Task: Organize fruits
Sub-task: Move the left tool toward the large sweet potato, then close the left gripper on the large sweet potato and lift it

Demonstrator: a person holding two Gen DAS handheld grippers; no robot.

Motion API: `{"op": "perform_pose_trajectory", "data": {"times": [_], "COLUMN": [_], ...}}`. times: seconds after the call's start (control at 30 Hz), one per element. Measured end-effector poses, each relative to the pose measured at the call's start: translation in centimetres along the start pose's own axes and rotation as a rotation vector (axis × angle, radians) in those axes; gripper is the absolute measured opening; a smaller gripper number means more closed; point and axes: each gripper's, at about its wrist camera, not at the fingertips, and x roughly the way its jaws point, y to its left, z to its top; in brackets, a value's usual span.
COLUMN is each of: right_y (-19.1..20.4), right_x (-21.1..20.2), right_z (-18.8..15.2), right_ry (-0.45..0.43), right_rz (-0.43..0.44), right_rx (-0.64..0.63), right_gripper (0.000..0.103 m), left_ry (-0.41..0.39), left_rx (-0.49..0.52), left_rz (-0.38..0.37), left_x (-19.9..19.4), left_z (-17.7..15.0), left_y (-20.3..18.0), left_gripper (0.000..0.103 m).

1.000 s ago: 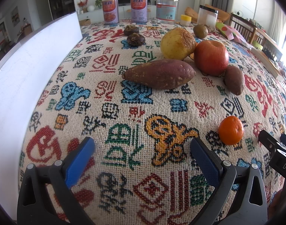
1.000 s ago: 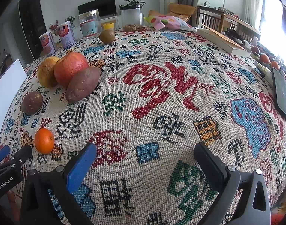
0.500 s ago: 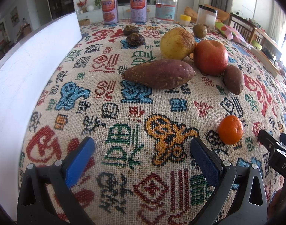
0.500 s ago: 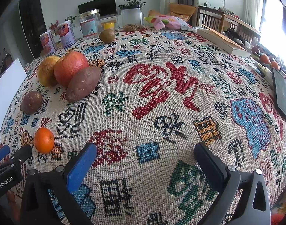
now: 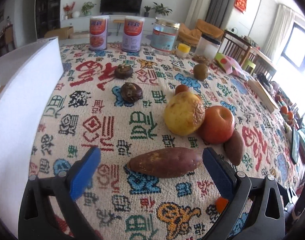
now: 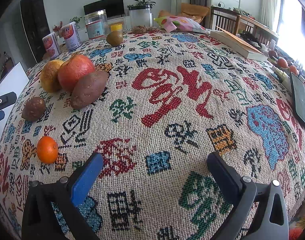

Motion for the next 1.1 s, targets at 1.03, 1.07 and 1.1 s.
{"op": "perform_pose_trajectory", "data": {"times": [1.03, 1.07, 1.1], "right_y": [0.0, 0.0, 0.0], "right_x": [0.0, 0.0, 0.1], "right_z": [0.1, 0.1, 0.1], "right_ry": [-0.002, -0.002, -0.002], "right_rz": [0.008, 0.008, 0.008], "right_rx": [0.0, 0.0, 0.0], "right_gripper": [0.103, 0.103, 0.103], "left_ry": [0.226, 0.223, 0.227], "left_rx": [0.488, 0.49, 0.488], "left_rz": [-0.09, -0.086, -0.086], "left_x": [4.1, 4.0, 4.1], "left_z": [-2.2, -2.2, -2.1], "left_y": [-3.6, -3.6, -3.5], "left_gripper": [0.098, 0.094, 0.082]}}
